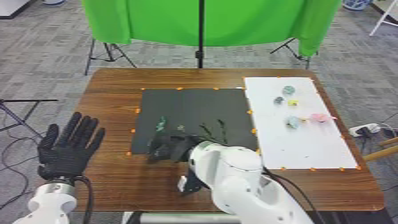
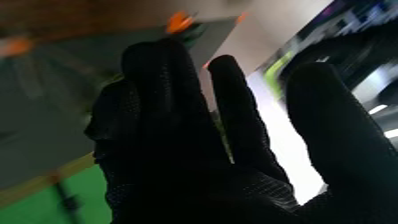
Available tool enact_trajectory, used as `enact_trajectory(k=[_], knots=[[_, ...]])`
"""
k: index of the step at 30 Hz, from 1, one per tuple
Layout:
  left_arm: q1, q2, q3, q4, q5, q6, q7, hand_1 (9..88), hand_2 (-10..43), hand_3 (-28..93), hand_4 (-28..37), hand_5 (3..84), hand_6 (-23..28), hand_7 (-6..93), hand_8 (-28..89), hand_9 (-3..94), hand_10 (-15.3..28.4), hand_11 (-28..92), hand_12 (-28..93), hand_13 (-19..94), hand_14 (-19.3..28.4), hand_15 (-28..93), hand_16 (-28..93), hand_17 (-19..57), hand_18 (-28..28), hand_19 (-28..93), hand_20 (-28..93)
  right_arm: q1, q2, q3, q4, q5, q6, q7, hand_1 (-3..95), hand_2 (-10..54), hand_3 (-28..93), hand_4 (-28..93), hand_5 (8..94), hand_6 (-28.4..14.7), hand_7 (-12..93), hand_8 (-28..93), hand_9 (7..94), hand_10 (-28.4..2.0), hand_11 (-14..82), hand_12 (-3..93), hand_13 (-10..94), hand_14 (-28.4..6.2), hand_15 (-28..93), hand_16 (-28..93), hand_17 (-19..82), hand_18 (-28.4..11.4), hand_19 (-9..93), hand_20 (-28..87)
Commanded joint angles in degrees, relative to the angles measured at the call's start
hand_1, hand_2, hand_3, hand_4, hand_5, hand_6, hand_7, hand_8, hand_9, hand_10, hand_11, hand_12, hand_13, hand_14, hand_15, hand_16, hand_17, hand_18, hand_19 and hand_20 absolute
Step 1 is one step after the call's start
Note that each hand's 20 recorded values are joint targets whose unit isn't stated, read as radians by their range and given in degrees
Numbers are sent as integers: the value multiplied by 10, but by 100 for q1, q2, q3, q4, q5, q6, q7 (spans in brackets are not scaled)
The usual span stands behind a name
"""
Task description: Arrange flowers
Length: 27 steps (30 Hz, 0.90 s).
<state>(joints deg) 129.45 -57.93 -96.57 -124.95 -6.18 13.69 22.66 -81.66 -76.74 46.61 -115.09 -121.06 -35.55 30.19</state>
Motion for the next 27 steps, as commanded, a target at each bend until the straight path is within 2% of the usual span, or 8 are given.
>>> enact_trajectory(k=[1,5,7,10,15,17,23,27], knots=[[53,70,96,-2,-10,54,24,248,173,751,-283,458,80,118,-93,401,139,203,113,335,125,286,-37,-45,131,359,155,500,-426,-360,332,-446,-30,-341,256,106,774,-203,493,-51,59,-90,549,-240,337,227,511,-211,756,289,298,-249,900,368],[38,106,118,-5,-54,74,94,248,173,751,-283,458,80,119,-94,401,139,203,113,335,125,285,-37,-45,131,358,154,753,-680,-502,804,-791,-311,-369,254,106,776,-204,477,-46,54,-89,554,-238,337,227,517,-208,759,292,303,-249,903,374],[33,80,108,-26,-25,113,47,248,173,751,-283,458,80,119,-94,401,139,203,113,335,125,285,-37,-45,131,358,155,766,-815,-471,1061,-847,-454,-352,253,106,776,-205,471,-44,54,-88,558,-238,341,228,525,-208,764,295,307,-251,908,378],[-43,108,162,0,-16,61,79,248,174,751,-283,457,80,119,-93,401,139,203,113,335,125,286,-37,-45,132,358,155,754,-816,-462,1272,-1049,-445,-485,255,109,772,-207,478,-51,59,-88,586,-232,386,244,551,-199,777,303,323,-253,922,401],[-11,107,162,10,-79,67,130,248,174,751,-283,460,80,119,-94,402,139,204,113,335,125,286,-38,-45,132,358,154,689,-853,-463,1336,-1219,-644,-449,257,113,766,-206,492,-53,63,-91,612,-226,422,261,578,-192,780,314,343,-253,930,424],[-28,64,164,24,-41,47,74,248,173,752,-283,460,80,119,-94,401,139,203,113,335,126,287,-37,-44,131,357,154,688,-812,-474,1315,-1100,-703,-230,255,115,767,-205,494,-57,61,-92,614,-227,430,266,581,-192,780,318,345,-253,931,426],[62,10,92,10,-10,24,93,249,174,751,-283,459,80,120,-94,401,139,203,113,335,125,287,-38,-44,131,357,154,568,-605,-372,1192,-851,-777,48,247,126,767,-203,527,-87,52,-90,616,-229,434,270,584,-192,777,325,346,-253,932,426],[76,-7,98,11,-56,33,98,248,175,750,-283,459,79,119,-94,401,138,203,113,335,126,287,-38,-44,131,356,154,548,-584,-334,1148,-731,-809,182,249,131,760,-202,533,-91,49,-89,616,-231,426,268,583,-194,773,330,346,-253,932,424]])
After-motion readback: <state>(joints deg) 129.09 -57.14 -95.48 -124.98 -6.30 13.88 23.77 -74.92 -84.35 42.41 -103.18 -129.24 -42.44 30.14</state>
